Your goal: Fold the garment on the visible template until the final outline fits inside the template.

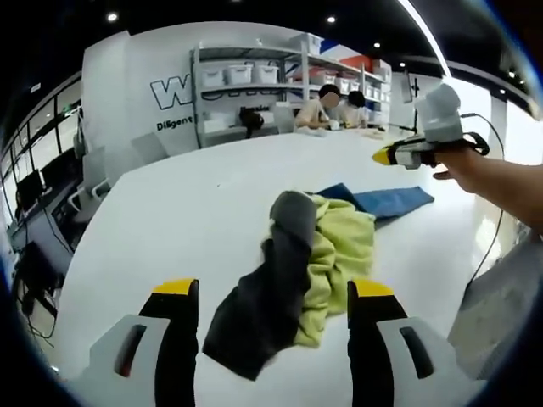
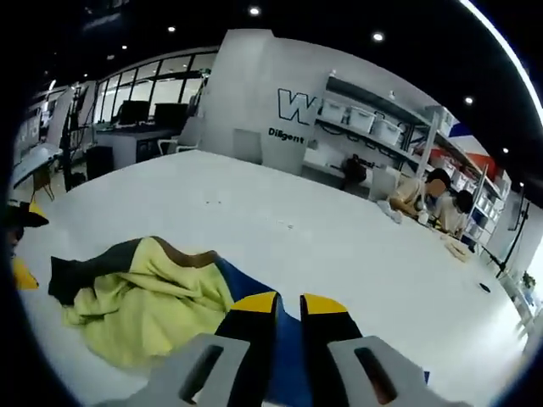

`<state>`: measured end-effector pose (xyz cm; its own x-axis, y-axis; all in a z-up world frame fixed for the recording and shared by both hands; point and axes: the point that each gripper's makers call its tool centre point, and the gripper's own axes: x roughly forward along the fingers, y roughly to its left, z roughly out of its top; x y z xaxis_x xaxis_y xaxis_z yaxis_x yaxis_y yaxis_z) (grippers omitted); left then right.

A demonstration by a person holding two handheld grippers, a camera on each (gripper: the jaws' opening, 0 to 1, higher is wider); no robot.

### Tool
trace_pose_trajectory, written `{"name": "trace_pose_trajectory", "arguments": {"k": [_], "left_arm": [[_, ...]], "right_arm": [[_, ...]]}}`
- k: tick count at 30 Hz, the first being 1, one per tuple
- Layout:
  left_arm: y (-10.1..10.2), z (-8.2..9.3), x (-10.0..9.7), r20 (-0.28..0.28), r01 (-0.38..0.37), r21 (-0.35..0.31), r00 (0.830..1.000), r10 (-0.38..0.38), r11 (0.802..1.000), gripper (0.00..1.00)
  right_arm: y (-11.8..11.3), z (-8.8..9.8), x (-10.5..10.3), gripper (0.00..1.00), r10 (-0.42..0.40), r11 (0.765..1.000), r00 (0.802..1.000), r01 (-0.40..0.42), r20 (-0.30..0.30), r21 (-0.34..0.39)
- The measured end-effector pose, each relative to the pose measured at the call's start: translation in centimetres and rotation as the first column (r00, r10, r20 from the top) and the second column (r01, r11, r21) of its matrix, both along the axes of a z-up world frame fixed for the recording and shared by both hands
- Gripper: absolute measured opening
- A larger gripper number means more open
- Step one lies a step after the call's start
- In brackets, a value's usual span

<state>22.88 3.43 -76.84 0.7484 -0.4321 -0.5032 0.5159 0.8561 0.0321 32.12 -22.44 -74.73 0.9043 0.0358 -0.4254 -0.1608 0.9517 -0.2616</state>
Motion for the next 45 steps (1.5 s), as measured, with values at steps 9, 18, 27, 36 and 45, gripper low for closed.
{"name": "trace_pose_trajectory", "arguments": {"k": [9, 18, 27, 36, 45], "left_arm": [[-2.8, 0.3, 2.1, -0.002, 0.039, -0.019, 0.999, -0.039, 0.999, 0.65], [-4.7, -0.5, 2.8, -0.019, 0.078, -0.013, 0.997, -0.079, 0.997, 0.59], [-5.2, -1.3, 2.8, -0.038, 0.100, -0.005, 0.994, -0.100, 0.995, 0.40], [-5.5, -2.0, 3.0, -0.059, 0.109, -0.007, 0.992, -0.109, 0.994, 0.30], [-6.0, -2.6, 2.9, -0.081, 0.123, -0.014, 0.989, -0.123, 0.992, 0.18]], "right_arm": [[3.7, -0.2, 0.3, 0.08, 0.090, 0.996, 0.996, -0.091, -0.006, -0.026], [4.3, -0.3, 0.3, 0.08, 0.112, 0.993, 0.994, -0.112, -0.007, -0.027], [4.0, -0.2, 0.3, 0.07, 0.113, 0.993, 0.994, -0.113, -0.003, -0.028], [4.1, -0.2, 0.4, 0.07, 0.116, 0.993, 0.993, -0.115, 0.001, -0.027], [4.0, -0.2, 0.6, 0.07, 0.116, 0.993, 0.993, -0.116, 0.008, -0.026]]}}
